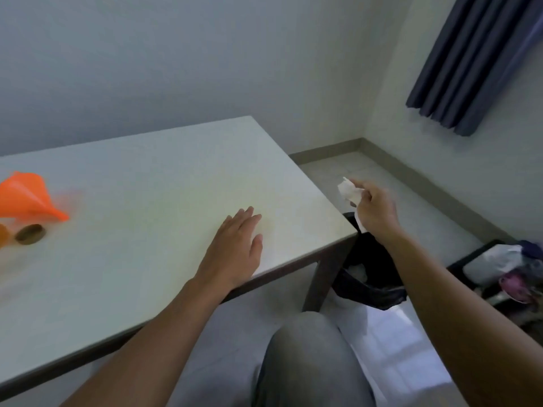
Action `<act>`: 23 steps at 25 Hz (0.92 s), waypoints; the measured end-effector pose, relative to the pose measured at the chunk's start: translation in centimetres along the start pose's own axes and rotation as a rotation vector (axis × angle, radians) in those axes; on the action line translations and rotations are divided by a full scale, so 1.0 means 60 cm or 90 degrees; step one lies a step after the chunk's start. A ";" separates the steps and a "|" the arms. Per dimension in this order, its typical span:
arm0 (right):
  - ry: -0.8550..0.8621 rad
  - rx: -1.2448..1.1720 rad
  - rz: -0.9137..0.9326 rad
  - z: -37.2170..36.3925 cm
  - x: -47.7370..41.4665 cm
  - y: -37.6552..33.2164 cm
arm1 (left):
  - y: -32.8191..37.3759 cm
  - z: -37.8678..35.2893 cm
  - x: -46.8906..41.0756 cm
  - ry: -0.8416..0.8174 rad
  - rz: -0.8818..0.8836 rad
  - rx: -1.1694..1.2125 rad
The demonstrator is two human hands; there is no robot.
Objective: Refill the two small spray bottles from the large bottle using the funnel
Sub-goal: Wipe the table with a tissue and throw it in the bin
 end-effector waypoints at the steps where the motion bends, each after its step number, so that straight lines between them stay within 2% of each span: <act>1: 0.019 -0.014 -0.039 0.009 -0.007 0.031 | 0.016 -0.020 -0.012 -0.015 -0.010 0.000; 4: -0.009 0.019 -0.095 -0.004 -0.009 0.121 | 0.036 -0.068 -0.037 -0.039 -0.028 -0.024; 7: -0.047 0.037 -0.145 -0.042 0.004 0.200 | 0.026 -0.078 -0.045 -0.018 -0.029 -0.032; 12: -0.049 0.060 -0.282 -0.094 0.033 0.299 | 0.023 -0.082 -0.043 -0.009 -0.031 -0.041; 17: -0.008 0.031 -0.252 -0.072 0.034 0.270 | 0.026 -0.079 -0.042 0.001 -0.025 -0.032; 20: 0.036 -0.062 -0.221 -0.046 0.013 0.214 | 0.027 -0.078 -0.039 0.009 -0.020 -0.014; 23: 0.054 -0.164 -0.140 -0.029 -0.006 0.126 | 0.016 -0.062 -0.030 0.042 0.032 0.070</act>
Point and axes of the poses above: each hand's wrist, its own x-axis away from the middle knuckle, its own z-axis out of the back of the hand, y = z × x, the point moved 3 cm from there along -x, towards the middle knuckle, and after that the axes turned 8 degrees about y, right-handed, at the moved point
